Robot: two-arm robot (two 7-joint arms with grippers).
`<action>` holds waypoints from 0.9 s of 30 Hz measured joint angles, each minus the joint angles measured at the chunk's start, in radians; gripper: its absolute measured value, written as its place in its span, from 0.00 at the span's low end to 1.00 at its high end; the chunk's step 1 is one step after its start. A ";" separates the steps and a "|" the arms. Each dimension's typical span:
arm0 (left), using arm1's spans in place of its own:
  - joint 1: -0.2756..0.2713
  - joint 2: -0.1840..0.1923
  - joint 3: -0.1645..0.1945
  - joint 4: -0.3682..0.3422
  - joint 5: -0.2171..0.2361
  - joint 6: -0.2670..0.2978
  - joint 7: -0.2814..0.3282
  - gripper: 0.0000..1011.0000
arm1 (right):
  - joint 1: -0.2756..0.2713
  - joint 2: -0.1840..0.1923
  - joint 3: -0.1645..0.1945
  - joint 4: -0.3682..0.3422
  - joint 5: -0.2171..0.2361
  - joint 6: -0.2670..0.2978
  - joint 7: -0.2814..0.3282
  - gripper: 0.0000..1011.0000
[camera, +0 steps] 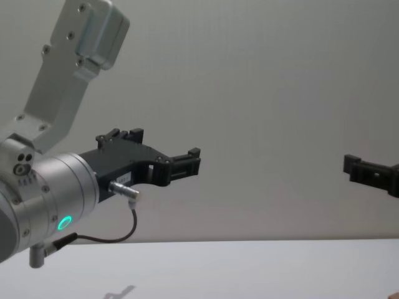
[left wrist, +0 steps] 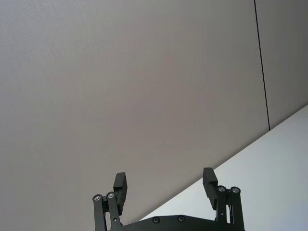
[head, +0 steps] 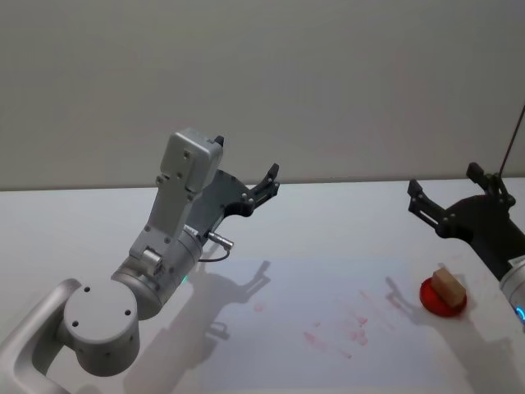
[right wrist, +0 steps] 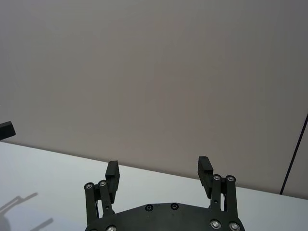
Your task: Use the one hand to pick up the stamp and affix it onto the A4 paper.
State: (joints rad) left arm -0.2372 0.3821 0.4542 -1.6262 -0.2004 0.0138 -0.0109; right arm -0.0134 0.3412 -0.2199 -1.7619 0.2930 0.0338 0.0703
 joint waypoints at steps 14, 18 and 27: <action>0.000 0.000 0.000 0.000 0.000 0.000 0.000 0.99 | -0.019 0.050 0.045 0.016 0.056 0.051 0.009 0.99; 0.000 0.000 0.000 0.000 0.000 0.000 0.000 0.99 | -0.039 0.076 0.061 0.016 0.078 0.076 0.028 0.99; 0.000 0.000 0.000 0.000 0.000 0.000 0.000 0.99 | -0.074 0.123 0.085 0.013 0.114 0.101 0.100 0.99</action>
State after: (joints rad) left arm -0.2372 0.3821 0.4542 -1.6262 -0.2004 0.0139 -0.0109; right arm -0.0877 0.4639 -0.1345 -1.7494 0.4074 0.1352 0.1704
